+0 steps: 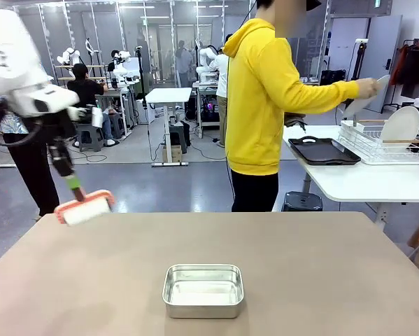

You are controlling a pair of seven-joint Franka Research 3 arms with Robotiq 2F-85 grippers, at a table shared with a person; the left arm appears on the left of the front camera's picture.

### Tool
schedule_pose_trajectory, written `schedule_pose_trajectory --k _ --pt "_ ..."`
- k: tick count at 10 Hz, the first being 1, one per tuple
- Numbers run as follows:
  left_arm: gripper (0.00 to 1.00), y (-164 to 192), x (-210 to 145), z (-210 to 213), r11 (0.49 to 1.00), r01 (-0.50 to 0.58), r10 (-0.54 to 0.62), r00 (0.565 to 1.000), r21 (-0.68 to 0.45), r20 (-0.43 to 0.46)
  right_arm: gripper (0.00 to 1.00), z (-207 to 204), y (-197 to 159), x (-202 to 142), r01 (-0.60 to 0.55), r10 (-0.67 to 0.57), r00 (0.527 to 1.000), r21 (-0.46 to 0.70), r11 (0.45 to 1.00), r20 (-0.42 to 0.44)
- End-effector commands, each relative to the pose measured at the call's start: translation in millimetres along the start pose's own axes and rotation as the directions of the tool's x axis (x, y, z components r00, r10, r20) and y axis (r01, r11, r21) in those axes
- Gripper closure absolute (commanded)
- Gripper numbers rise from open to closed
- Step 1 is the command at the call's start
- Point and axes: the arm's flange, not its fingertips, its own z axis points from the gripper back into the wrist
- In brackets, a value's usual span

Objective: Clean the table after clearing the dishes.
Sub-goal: Place the Lint Roller back on top of the Airtight Container.

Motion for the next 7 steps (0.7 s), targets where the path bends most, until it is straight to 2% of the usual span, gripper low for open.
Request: schedule_pose_trajectory --k 1,3,4,7 --pt "0.79 2.3 31.6 -13.3 0.984 0.177 -0.177 0.984 -0.016 -0.035 0.00 -2.3 5.2 -3.4 -0.006 0.006 1.000 0.004 1.000 0.009" --pt "0.79 -23.4 83.8 -21.1 0.933 0.341 -0.348 0.937 -0.112 -0.044 0.00 -2.3 5.2 -3.4 -0.006 0.006 1.000 0.004 1.000 0.009" --pt "0.79 -36.5 106.6 -33.1 0.925 0.354 -0.365 0.928 -0.137 -0.071 0.00 -2.3 5.2 -3.4 -0.006 0.006 1.000 0.004 1.000 0.009" --pt "0.79 -83.9 151.6 -43.4 0.882 0.415 -0.432 0.901 -0.225 -0.032 0.00 -2.3 5.2 -3.4 -0.006 0.006 1.000 0.004 1.000 0.009"
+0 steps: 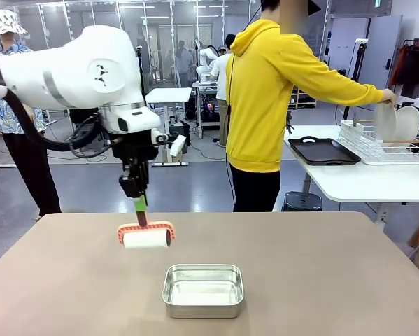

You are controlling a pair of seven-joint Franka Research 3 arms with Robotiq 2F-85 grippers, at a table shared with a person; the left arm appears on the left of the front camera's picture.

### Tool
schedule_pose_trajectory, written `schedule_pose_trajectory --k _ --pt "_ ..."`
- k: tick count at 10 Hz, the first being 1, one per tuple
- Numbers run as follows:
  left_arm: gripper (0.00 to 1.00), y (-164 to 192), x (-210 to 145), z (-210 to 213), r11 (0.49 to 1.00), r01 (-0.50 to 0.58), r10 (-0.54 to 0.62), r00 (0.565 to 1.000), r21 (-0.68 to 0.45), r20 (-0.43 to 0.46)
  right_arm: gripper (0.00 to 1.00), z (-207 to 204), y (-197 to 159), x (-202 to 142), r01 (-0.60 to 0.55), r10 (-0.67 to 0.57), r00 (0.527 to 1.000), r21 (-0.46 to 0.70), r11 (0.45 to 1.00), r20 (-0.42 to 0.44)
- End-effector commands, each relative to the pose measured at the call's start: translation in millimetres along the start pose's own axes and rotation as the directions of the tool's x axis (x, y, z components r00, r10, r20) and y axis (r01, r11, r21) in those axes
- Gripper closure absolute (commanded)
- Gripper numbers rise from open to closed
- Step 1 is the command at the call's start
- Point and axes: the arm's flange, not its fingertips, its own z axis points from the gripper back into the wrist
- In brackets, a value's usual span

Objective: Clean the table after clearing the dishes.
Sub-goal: Place the Lint Roller back on top of the Airtight Container.

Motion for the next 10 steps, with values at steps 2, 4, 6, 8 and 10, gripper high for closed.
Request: schedule_pose_trajectory --k 2,4,6,8,10 --pt "0.79 -12.0 38.5 -15.5 0.997 0.066 -0.066 0.998 -0.028 0.006 0.00 -2.4 5.1 -3.4 -0.006 0.006 1.000 0.004 1.000 0.009" --pt "0.79 2.3 68.1 -26.9 0.994 0.100 -0.100 0.995 -0.043 -0.006 0.00 -2.4 5.1 -3.4 -0.006 0.006 1.000 0.004 1.000 0.009" --pt "0.79 12.6 95.2 -38.2 0.993 0.104 -0.105 0.994 -0.057 -0.015 0.00 -2.4 5.1 -3.4 -0.006 0.006 1.000 0.004 1.000 0.009" --pt "0.79 15.4 107.3 -51.9 0.995 0.044 -0.045 0.999 -0.087 -0.007 0.00 -2.4 5.1 -3.4 -0.006 0.006 1.000 0.004 1.000 0.009" --pt "0.79 24.1 119.5 -63.6 0.993 0.041 -0.044 0.999 -0.112 -0.027 0.00 -2.4 5.1 -3.4 -0.006 0.006 1.000 0.004 1.000 0.009"
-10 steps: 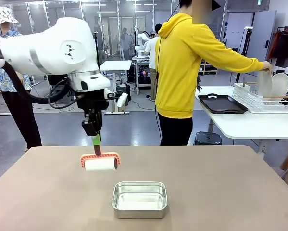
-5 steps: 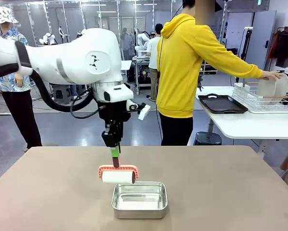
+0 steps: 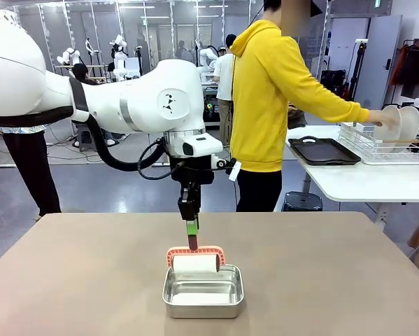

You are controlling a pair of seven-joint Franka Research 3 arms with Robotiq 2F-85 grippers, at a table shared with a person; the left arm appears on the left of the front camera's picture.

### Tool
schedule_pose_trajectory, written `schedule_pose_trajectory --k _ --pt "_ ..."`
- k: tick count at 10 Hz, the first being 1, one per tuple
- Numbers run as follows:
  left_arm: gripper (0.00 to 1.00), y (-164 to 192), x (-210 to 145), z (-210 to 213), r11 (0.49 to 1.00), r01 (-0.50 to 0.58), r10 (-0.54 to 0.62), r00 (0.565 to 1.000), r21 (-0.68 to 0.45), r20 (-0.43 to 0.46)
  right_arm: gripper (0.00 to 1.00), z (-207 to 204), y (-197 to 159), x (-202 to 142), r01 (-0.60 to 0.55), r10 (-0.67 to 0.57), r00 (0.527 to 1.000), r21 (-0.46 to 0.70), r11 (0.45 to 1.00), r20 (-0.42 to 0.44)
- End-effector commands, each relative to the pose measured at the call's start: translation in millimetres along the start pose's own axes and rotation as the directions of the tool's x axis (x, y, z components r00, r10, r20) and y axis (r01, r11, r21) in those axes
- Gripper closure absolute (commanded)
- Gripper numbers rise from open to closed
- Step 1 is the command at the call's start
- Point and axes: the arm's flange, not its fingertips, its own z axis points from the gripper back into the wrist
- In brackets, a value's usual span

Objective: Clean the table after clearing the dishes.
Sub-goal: Place the Lint Roller back on top of the Airtight Container.

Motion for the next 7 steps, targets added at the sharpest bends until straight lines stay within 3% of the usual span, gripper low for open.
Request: schedule_pose_trajectory --k 1,3,7 --pt "0.79 8.9 9.2 -0.2 0.999 -0.030 0.030 0.999 0.018 -0.036 0.00 -2.4 5.1 -3.4 -0.006 0.006 1.000 0.004 1.000 0.009" --pt "0.79 14.4 4.4 -15.6 0.996 -0.092 0.092 0.996 0.016 0.011 0.00 -2.4 5.1 -3.4 -0.006 0.006 1.000 0.004 1.000 0.009" --pt "0.79 22.8 -7.1 -49.2 0.997 -0.061 0.061 0.998 0.042 -0.003 0.00 -2.4 5.1 -3.4 -0.006 0.006 1.000 0.004 1.000 0.009"
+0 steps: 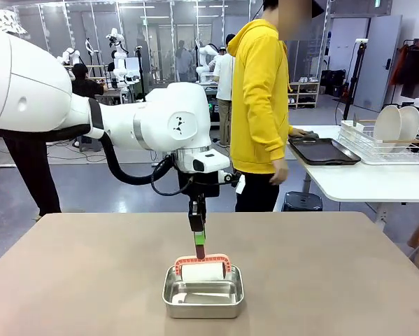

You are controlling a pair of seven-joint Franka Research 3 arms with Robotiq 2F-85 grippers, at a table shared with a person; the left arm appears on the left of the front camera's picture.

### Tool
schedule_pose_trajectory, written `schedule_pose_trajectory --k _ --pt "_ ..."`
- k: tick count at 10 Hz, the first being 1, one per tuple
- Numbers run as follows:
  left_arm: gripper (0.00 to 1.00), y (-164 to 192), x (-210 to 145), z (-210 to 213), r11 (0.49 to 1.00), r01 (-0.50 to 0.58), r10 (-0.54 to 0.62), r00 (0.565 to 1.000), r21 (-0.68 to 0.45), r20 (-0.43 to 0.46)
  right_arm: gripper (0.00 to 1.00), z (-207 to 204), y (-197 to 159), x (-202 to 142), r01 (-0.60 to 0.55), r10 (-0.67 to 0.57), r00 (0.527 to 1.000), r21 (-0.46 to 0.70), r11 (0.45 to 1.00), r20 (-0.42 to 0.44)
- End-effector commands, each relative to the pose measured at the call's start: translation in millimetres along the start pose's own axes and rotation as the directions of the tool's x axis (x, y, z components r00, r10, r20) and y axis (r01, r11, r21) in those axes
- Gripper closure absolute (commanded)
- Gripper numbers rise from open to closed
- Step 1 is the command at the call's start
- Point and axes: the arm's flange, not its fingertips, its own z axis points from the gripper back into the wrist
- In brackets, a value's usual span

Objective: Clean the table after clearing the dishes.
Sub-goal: Place the Lint Roller back on top of the Airtight Container.

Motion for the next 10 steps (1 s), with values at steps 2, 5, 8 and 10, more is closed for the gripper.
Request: schedule_pose_trajectory --k 2,5,8,10 --pt "0.79 -1.6 -16.7 -19.4 0.999 -0.011 0.012 1.000 0.044 -0.024 0.00 -2.5 5.1 -3.4 -0.006 0.006 1.000 0.004 1.000 0.009" --pt "0.79 0.9 -19.6 -38.1 0.995 0.065 -0.059 0.995 0.073 -0.080 0.00 -2.5 5.1 -3.4 -0.006 0.006 1.000 0.004 1.000 0.009" --pt "0.79 12.3 -18.3 -51.0 0.994 0.017 -0.005 0.994 0.106 -0.111 0.00 -2.5 5.1 -3.4 -0.006 0.006 1.000 0.004 1.000 0.009" --pt "0.79 10.3 -13.7 -61.4 0.994 -0.010 0.022 0.992 0.105 -0.120 0.00 -2.5 5.1 -3.4 -0.006 0.006 1.000 0.004 1.000 0.009"
